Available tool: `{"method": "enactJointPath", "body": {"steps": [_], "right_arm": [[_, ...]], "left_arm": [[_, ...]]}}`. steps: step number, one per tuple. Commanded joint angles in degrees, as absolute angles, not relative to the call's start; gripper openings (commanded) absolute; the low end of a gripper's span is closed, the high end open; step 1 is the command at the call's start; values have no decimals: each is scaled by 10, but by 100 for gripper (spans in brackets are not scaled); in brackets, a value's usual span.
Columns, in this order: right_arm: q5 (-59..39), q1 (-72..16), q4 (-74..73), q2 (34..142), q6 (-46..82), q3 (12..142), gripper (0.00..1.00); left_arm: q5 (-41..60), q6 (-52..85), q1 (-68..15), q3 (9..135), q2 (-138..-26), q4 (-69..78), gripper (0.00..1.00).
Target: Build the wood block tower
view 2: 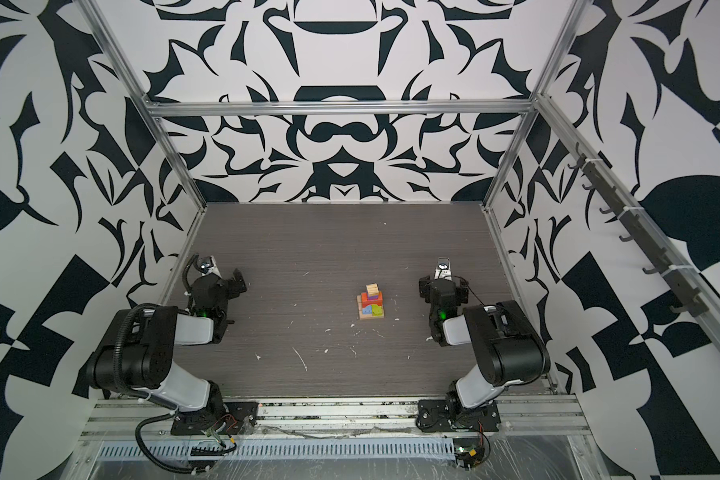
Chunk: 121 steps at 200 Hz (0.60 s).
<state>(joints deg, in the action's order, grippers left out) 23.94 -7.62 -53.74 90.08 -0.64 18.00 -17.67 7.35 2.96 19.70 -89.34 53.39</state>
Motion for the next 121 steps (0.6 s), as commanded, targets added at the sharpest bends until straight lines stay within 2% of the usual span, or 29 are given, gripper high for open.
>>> {"method": "enactJointPath", "body": {"steps": [1,121], "right_arm": [[241,-75,-553,893,26,190,100],[216,-75,-546,893,11,193,100]], "left_arm": [[-160,88,34,203,-885,536,100],[-160,88,33,203,-886,537,100]]}}
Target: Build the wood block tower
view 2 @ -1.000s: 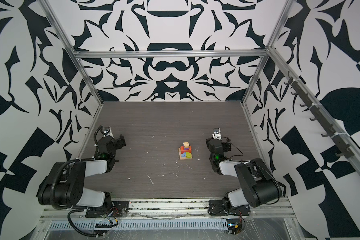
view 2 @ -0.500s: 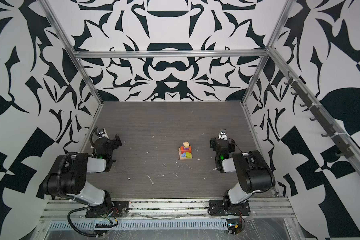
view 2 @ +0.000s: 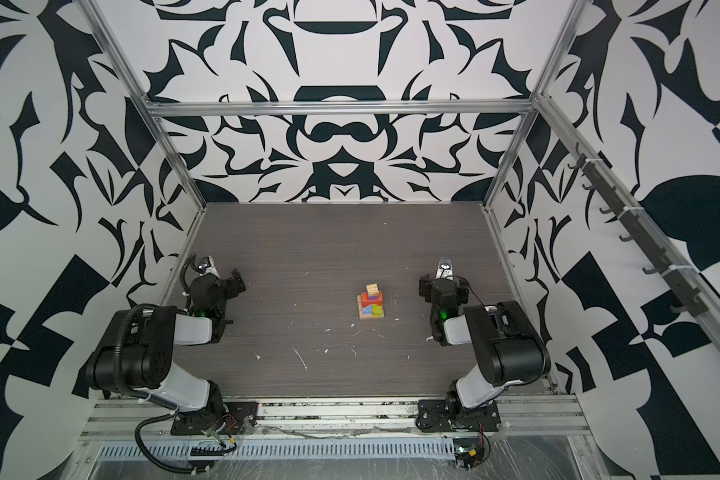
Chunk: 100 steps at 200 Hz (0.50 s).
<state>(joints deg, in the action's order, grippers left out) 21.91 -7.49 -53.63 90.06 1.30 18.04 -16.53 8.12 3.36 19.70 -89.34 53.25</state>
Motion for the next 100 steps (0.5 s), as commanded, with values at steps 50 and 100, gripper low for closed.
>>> {"method": "enactJointPath", "body": {"steps": [50,100], "right_arm": [[218,-75,-546,892,13,193,100],[183,-73,-542,894,8,197,100]], "left_arm": [[-161,87,33,203,-886,537,99],[-161,87,33,203,-886,537,99]]}}
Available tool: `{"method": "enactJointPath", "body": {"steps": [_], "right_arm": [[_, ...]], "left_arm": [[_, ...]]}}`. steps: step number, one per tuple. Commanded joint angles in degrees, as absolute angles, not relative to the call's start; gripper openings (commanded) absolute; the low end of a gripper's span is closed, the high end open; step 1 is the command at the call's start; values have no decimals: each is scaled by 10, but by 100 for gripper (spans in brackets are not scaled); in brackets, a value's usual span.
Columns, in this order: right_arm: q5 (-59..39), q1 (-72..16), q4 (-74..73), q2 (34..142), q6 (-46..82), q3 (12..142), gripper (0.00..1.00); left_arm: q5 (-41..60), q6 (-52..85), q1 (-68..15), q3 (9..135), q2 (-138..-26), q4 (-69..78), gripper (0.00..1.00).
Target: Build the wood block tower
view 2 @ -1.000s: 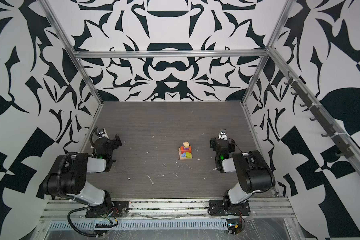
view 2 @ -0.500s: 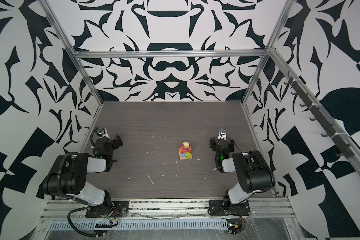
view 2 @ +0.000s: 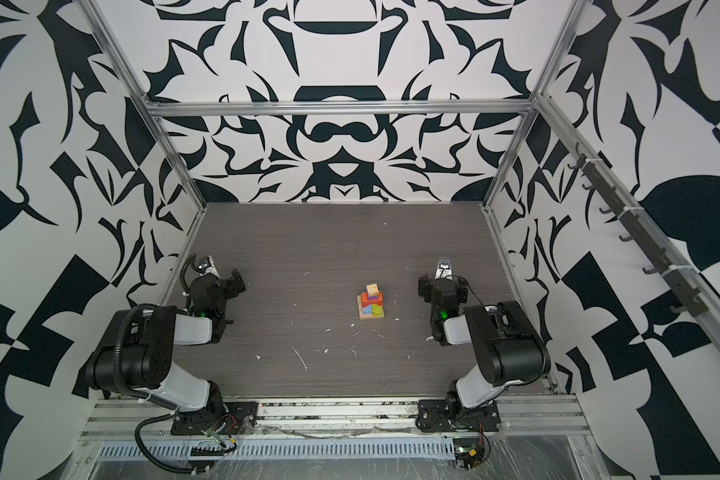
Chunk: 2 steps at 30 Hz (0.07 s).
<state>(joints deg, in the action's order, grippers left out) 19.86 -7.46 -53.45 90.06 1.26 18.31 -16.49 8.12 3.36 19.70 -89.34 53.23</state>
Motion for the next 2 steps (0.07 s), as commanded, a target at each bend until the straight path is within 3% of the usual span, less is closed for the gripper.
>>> {"method": "enactJointPath", "body": {"steps": [1,2], "right_arm": [[183,-72,-542,893,8,197,100],[186,-73,-542,892,5,195,100]], "left_arm": [[-160,88,33,203,-886,537,100],[-161,87,33,203,-885,537,99]]}}
